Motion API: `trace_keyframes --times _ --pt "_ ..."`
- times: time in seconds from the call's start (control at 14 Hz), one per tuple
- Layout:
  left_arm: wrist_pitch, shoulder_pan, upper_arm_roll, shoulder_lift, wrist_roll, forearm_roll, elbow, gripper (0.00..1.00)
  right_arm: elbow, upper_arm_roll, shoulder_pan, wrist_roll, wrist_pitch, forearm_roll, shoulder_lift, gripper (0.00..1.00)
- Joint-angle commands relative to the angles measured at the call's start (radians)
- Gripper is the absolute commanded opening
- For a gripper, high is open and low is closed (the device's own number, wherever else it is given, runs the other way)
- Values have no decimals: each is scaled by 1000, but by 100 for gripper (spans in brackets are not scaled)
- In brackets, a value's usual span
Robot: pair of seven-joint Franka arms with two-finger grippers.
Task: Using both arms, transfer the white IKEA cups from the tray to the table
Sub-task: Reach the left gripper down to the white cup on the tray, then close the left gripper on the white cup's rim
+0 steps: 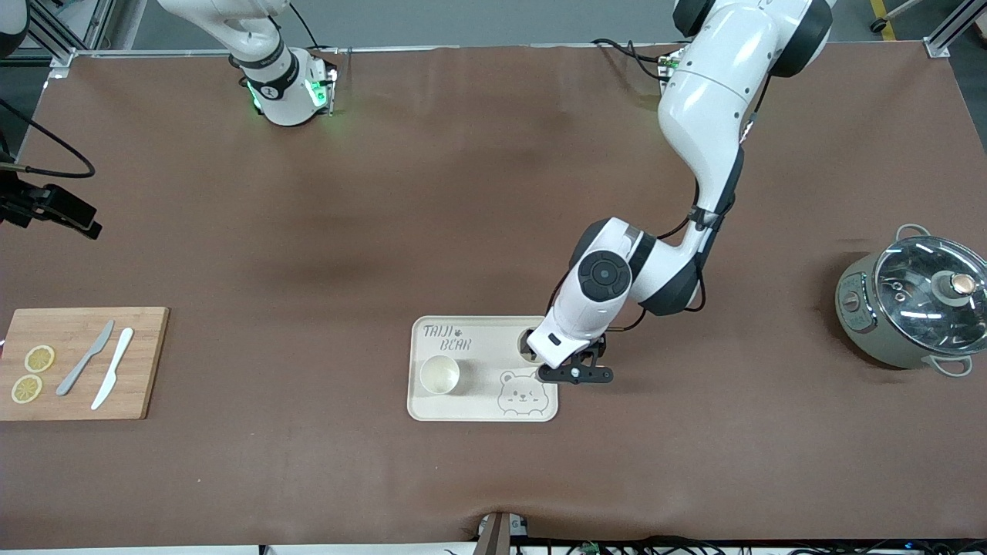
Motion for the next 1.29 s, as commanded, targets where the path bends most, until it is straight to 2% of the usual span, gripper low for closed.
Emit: trace_keyframes --times 0.0,0.29,0.36,0.93,1.07,1.21 --pt "10 -18 16 23 -28 23 26 100 13 8 -9 11 0 -13 9 100" --pt "59 -18 13 41 -60 10 26 100 13 8 -9 11 0 -13 9 100" --pt "59 -18 13 37 -117 2 26 1 13 8 -9 14 0 -11 9 100" --pt "59 -18 13 26 -133 11 21 0 14 10 -3 14 28 6 17 100" --pt "59 -17 13 6 -137 10 21 0 14 11 10 2 55 3 56 100" --pt "38 0 13 -35 -137 16 9 0 16 14 8 -3 54 6 57 100"
